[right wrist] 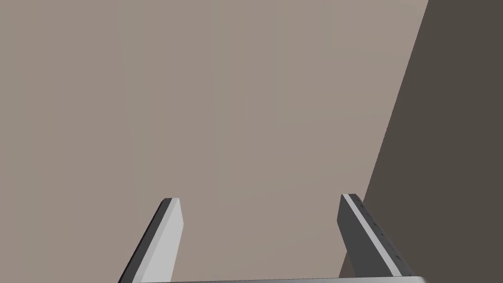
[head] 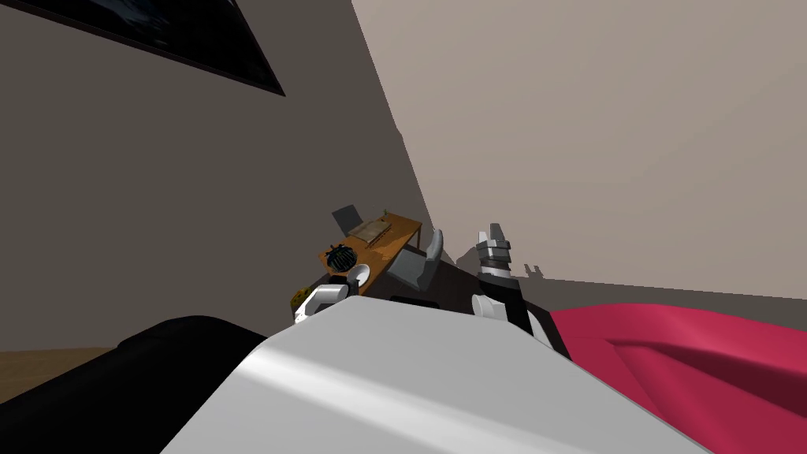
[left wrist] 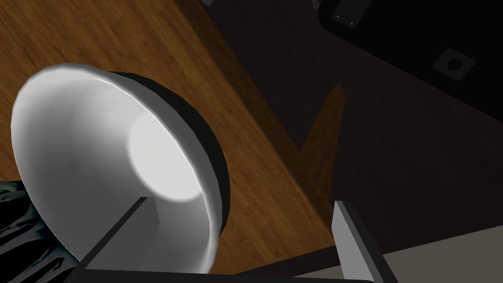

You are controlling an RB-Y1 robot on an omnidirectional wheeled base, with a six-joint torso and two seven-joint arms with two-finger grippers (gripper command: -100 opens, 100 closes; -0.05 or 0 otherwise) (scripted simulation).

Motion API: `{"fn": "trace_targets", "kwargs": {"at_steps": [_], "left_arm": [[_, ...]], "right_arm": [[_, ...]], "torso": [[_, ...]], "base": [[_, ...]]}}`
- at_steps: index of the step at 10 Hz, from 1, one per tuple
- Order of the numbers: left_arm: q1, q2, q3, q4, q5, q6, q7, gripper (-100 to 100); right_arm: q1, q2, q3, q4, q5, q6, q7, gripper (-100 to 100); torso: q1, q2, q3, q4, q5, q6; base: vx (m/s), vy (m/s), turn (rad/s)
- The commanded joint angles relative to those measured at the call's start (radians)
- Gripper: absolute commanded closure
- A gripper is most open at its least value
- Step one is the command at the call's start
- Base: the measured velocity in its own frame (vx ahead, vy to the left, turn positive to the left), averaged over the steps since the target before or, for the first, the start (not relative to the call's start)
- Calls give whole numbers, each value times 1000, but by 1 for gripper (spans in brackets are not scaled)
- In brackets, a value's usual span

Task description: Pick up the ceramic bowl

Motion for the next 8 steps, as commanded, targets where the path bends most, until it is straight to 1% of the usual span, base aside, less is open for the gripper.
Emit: {"fn": "trace_targets", "kwargs": {"at_steps": [1, 2, 3, 4, 7, 8], "left_arm": [[0, 0, 0, -1, 0, 1, 0, -100], [0, 0, 0, 0, 0, 0, 0, -100], [0, 0, 0, -1, 0, 1, 0, 0], [-11, -9, -3, 32, -5, -21, -7, -100], [-33, -29, -10, 97, -17, -65, -22, -100], [-30, -23, -8, 88, -11, -56, -21, -100]], "right_arm": [[0, 0, 0, 0, 0, 0, 0, 0], [0, 0, 0, 0, 0, 0, 0, 0], [0, 0, 0, 0, 0, 0, 0, 0], [0, 0, 0, 0, 0, 0, 0, 0], [0, 0, 0, 0, 0, 0, 0, 0], [0, 0, 0, 0, 0, 0, 0, 0]], "torso": [[0, 0, 0, 0, 0, 0], [1, 0, 0, 0, 0, 0], [0, 0, 0, 0, 0, 0], [0, 0, 0, 0, 0, 0], [2, 0, 0, 0, 0, 0], [1, 0, 0, 0, 0, 0]], "base": [[2, 5, -14], [0, 0, 0], [0, 0, 0], [2, 6, -14], [2, 14, -16], [0, 0, 0]]}}
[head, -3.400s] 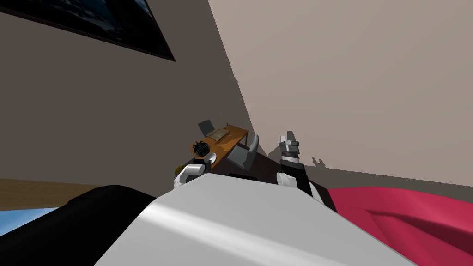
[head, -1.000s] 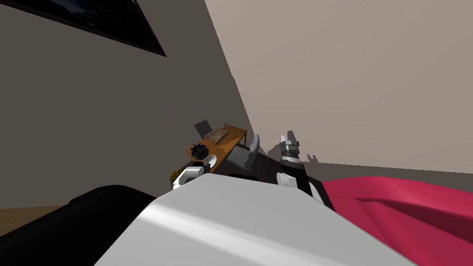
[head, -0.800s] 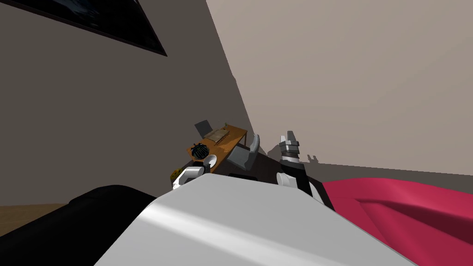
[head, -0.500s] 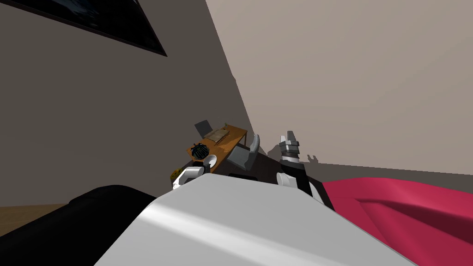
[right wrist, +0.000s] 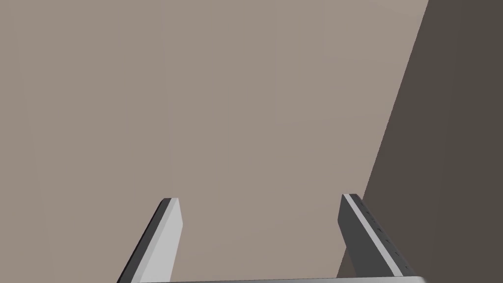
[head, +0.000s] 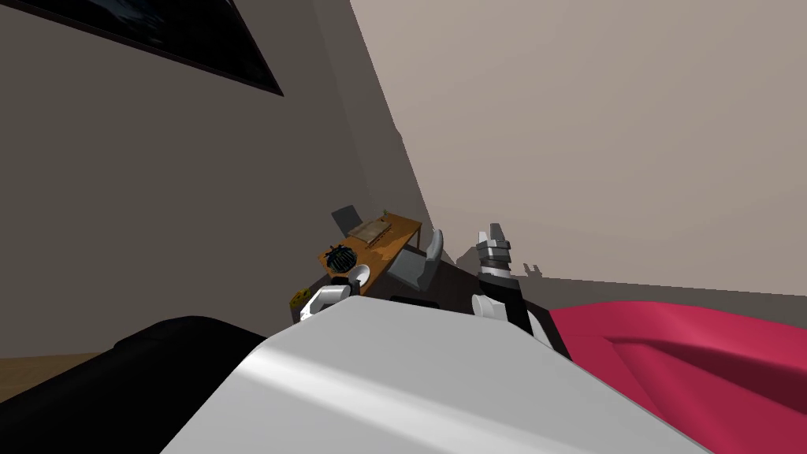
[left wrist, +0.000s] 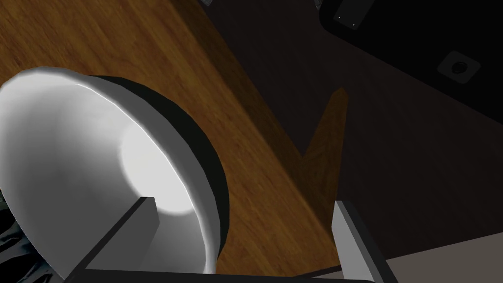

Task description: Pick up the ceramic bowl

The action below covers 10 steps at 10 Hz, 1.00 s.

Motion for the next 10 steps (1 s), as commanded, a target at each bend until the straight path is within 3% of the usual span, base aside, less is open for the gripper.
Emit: {"fn": "trace_targets", "kwargs": {"at_steps": [1, 5, 6, 7, 10], "left_arm": [[0, 0, 0, 0, 0, 0, 0, 100], [-4, 2, 4, -4, 0, -4, 1, 100], [-4, 2, 4, -4, 0, -4, 1, 0], [13, 7, 2, -36, 2, 24, 10, 100], [31, 23, 8, -91, 12, 60, 22, 100]], "right_arm": [[0, 0, 0, 0, 0, 0, 0, 0], [0, 0, 0, 0, 0, 0, 0, 0], [0, 0, 0, 0, 0, 0, 0, 0], [0, 0, 0, 0, 0, 0, 0, 0], [0, 0, 0, 0, 0, 0, 0, 0]], "torso": [[0, 0, 0, 0, 0, 0], [0, 1, -1, -3, 4, -1], [0, 1, -1, -3, 4, 0], [0, 1, -1, -3, 3, 0], [-2, 1, -1, -3, 2, 0]], "base": [[0, 0, 0], [1, 2, -6], [0, 0, 0], [-2, -9, 33], [-2, -14, 19]]}}
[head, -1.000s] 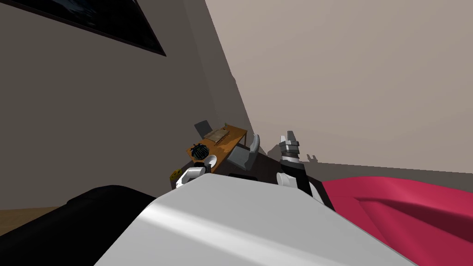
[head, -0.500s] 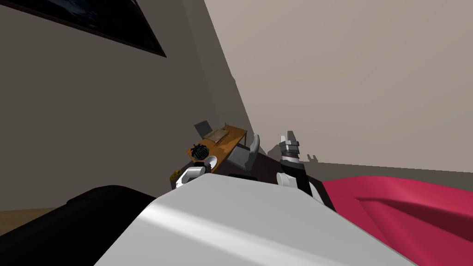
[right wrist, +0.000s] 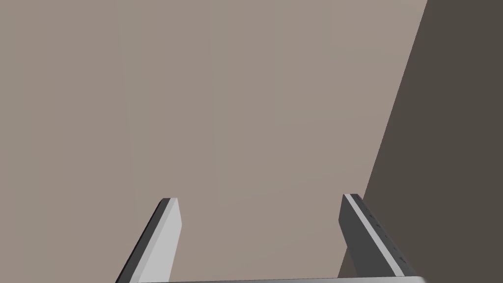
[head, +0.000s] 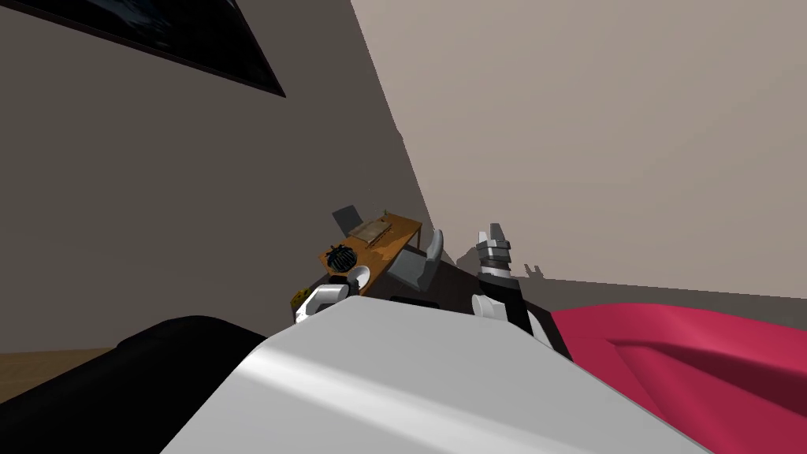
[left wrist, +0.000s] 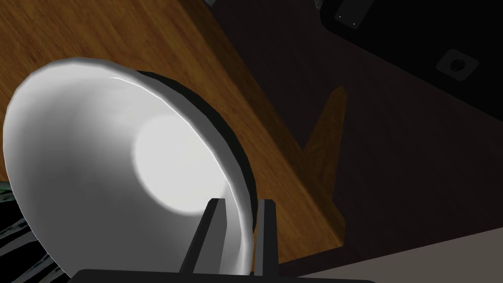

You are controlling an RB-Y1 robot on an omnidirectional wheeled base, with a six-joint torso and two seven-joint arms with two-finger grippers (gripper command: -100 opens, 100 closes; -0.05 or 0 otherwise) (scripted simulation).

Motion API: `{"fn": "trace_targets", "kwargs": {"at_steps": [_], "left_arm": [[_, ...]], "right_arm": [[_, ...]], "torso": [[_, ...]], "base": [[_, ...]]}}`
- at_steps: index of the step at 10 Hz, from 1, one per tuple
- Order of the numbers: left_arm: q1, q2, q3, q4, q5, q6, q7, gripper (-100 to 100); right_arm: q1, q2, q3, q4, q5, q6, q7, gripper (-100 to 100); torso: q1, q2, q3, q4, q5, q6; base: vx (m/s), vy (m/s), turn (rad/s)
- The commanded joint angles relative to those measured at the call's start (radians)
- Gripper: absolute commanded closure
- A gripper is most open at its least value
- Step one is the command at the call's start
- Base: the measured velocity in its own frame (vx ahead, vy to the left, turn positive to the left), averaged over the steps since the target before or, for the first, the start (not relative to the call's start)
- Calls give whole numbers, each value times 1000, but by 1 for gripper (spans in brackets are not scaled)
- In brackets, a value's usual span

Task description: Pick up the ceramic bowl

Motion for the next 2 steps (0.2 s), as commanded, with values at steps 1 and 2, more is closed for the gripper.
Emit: {"fn": "trace_targets", "kwargs": {"at_steps": [1, 2], "left_arm": [[0, 0, 0, 0, 0, 0, 0, 100], [0, 1, 1, -3, 1, 3, 1, 0]], "right_arm": [[0, 0, 0, 0, 0, 0, 0, 0], [0, 0, 0, 0, 0, 0, 0, 0]], "torso": [[0, 0, 0, 0, 0, 0], [0, 0, 0, 0, 0, 0]], "base": [[0, 0, 0], [0, 0, 0]]}}
